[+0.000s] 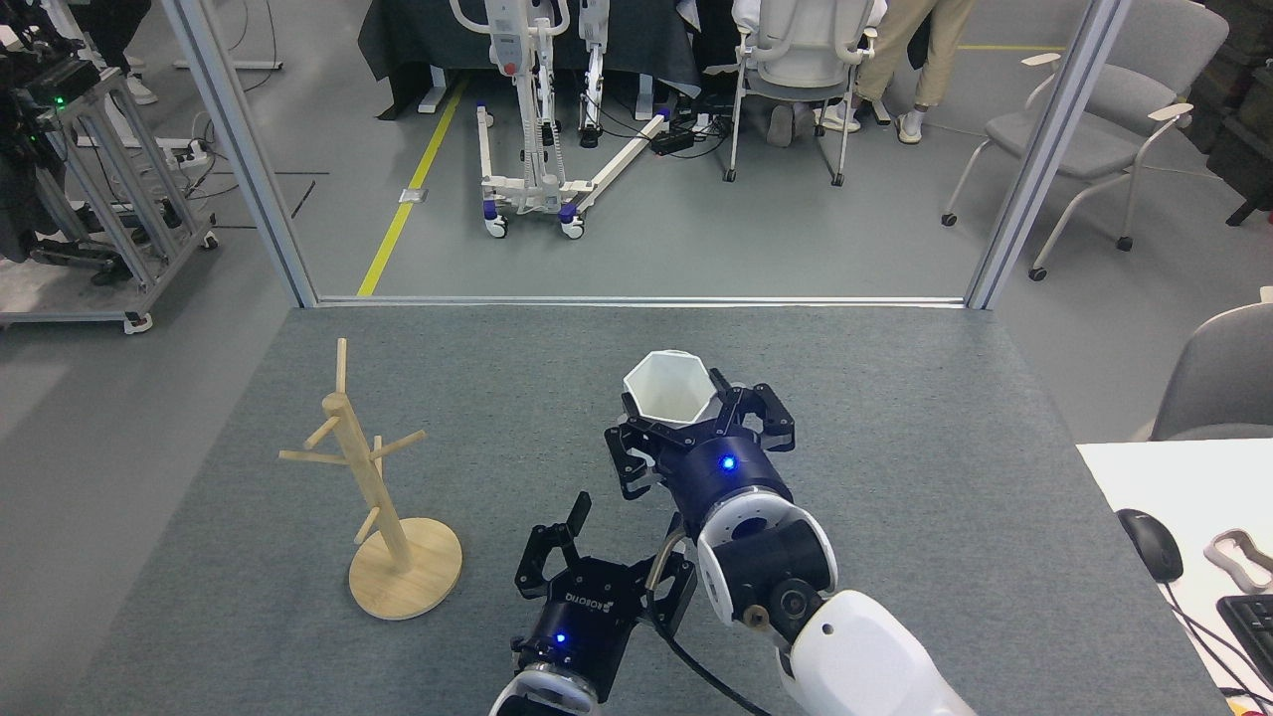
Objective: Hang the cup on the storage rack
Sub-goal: 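Bring the left gripper under the cup and grasp it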
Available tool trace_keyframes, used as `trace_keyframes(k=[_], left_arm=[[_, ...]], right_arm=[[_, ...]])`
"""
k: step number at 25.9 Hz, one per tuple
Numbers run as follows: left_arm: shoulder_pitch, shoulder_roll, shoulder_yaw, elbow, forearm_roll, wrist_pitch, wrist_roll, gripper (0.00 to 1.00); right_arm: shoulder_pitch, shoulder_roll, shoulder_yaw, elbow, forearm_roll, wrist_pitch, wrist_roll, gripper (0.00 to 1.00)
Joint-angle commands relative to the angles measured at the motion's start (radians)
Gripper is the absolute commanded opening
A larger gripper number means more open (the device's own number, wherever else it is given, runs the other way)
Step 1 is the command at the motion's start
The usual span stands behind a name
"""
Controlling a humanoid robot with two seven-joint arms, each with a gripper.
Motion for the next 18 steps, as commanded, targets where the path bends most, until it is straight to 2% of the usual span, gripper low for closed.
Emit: trace_keyframes(k=[1, 9, 18], left_arm=[[-0.029, -0.020, -0.008, 0.042, -0.001, -0.001, -0.006, 0.99], [-0.069, -0.024, -0.006, 0.084, 0.000, 0.002, -0.006, 0.99], [-0.117, -0.021, 0.004, 0.116, 0.006, 0.013, -0.006, 0.99]], right_arm=[[0.006, 0.015, 0.001, 0.002, 0.001, 0.000, -0.001, 0.00], [0.026, 0.050, 0.001, 0.005, 0.003, 0.003, -0.001, 0.00], [0.049, 0.085, 0.014, 0.005, 0.041, 0.003, -0.001, 0.00]])
